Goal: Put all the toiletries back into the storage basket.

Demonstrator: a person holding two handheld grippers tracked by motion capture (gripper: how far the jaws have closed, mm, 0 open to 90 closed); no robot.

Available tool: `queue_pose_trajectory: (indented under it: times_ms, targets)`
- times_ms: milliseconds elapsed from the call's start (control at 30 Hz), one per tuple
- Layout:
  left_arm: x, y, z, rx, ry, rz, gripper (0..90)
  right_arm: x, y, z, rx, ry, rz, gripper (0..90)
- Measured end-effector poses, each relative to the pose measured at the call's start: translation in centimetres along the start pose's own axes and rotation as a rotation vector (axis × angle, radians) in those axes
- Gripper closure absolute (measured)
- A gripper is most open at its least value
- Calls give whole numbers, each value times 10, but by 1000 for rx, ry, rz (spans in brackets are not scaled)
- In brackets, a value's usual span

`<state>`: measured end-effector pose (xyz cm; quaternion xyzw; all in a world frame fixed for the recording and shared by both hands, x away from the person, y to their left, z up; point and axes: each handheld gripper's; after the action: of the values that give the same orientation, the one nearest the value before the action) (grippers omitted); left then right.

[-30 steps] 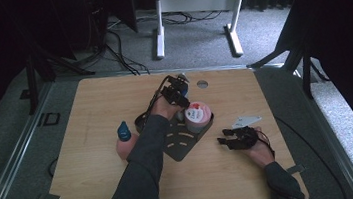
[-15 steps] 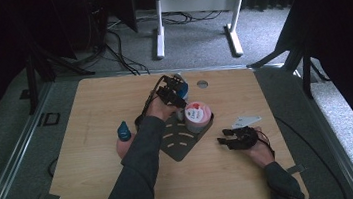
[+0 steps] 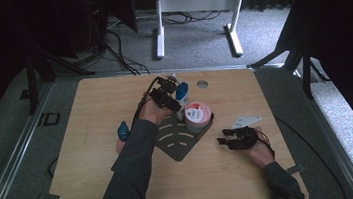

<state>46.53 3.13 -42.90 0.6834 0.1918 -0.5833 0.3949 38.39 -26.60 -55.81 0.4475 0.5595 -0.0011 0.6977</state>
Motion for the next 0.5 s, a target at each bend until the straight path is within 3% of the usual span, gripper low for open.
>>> queue_pose_trajectory:
  times_ms: [367,500]
  targets:
    - [-19,-18,0,41,36,-13,452,0,0,0,0,0,1,527]
    - [-25,-25,-4,36,41,-10,454,0,0,0,0,0,1,527]
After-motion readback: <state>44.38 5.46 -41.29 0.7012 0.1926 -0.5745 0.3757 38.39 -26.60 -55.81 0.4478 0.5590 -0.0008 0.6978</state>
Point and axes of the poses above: each handheld gripper's, and its own axes: x roughly forward along the jaws, y roughly out of its top, z roughly to its right, and after that the axes turned 10 degrees about -z, right-handed
